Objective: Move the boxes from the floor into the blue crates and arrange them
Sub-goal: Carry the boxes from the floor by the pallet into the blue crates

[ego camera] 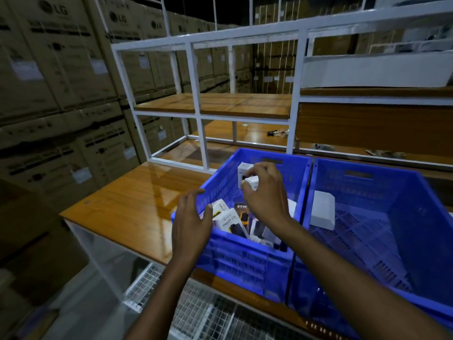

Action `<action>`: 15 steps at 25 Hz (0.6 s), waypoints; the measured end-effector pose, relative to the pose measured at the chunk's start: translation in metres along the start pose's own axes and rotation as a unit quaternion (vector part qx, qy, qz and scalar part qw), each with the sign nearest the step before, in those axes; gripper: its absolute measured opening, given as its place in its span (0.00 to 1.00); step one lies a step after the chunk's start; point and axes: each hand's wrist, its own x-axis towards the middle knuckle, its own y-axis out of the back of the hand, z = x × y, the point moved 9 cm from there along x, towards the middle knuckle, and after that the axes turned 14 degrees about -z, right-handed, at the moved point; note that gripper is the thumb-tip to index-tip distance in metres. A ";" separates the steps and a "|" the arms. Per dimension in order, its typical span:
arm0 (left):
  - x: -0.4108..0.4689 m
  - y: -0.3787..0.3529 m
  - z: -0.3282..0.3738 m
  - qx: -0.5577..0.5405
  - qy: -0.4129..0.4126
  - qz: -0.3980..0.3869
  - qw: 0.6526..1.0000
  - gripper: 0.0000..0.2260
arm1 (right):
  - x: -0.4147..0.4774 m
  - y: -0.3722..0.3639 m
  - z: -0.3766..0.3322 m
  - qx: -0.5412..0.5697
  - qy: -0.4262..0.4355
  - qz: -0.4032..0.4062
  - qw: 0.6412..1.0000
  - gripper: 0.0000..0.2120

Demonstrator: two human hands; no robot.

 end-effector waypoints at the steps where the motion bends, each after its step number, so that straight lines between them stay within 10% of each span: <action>1: -0.009 0.014 -0.003 0.004 0.007 0.019 1.000 0.16 | -0.004 -0.005 -0.013 0.009 0.017 -0.002 1.000 0.06; 15: -0.231 0.236 -0.080 -0.004 0.121 0.170 0.978 0.13 | -0.145 -0.147 -0.230 0.108 0.136 -0.169 0.970 0.06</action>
